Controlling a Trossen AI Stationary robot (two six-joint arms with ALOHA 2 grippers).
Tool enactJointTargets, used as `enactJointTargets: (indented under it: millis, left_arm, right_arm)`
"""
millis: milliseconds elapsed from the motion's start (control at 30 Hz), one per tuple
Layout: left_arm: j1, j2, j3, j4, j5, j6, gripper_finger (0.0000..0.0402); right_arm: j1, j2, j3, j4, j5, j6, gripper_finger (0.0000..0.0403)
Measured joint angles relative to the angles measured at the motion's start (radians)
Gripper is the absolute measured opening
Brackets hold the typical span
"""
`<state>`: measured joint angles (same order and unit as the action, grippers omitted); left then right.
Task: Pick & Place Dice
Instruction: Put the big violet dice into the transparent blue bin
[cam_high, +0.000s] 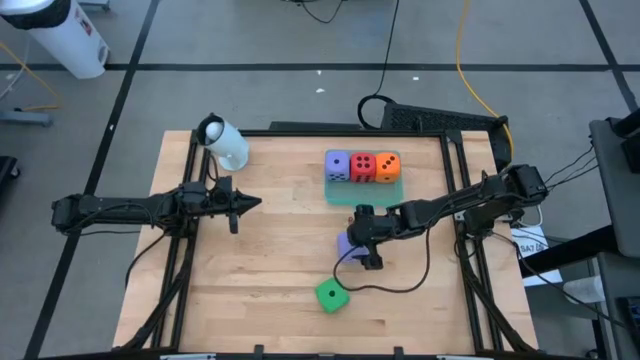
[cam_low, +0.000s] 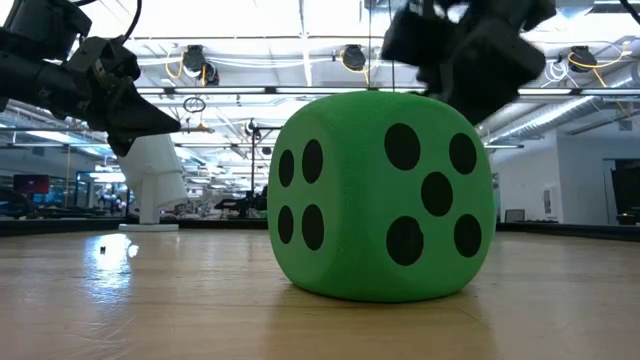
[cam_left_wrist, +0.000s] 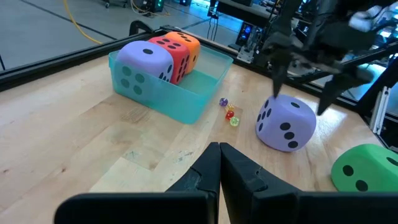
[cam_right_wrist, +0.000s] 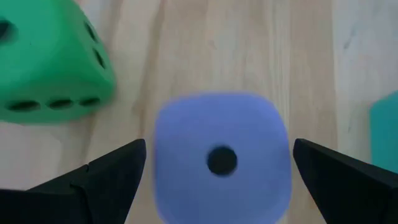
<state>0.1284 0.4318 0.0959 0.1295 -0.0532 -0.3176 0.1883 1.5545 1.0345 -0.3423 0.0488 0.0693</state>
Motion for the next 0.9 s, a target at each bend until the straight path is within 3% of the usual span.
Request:
enactJointTargets:
  millis: [200, 600, 900]
  left_arm:
    - [0.000, 0.000, 0.000, 0.000, 0.000, 0.000, 0.0017]
    - [0.000, 0.000, 0.000, 0.000, 0.002, -0.002, 0.0017]
    - [0.000, 0.000, 0.000, 0.000, 0.003, -0.002, 0.0017]
  right_arm:
    - [0.001, 0.032, -0.011, 0.004, 0.027, -0.010, 0.0400]
    - [-0.001, 0.089, -0.010, 0.056, -0.023, -0.078, 0.0395]
    - [-0.018, -0.057, -0.013, 0.073, -0.025, -0.136, 0.0358]
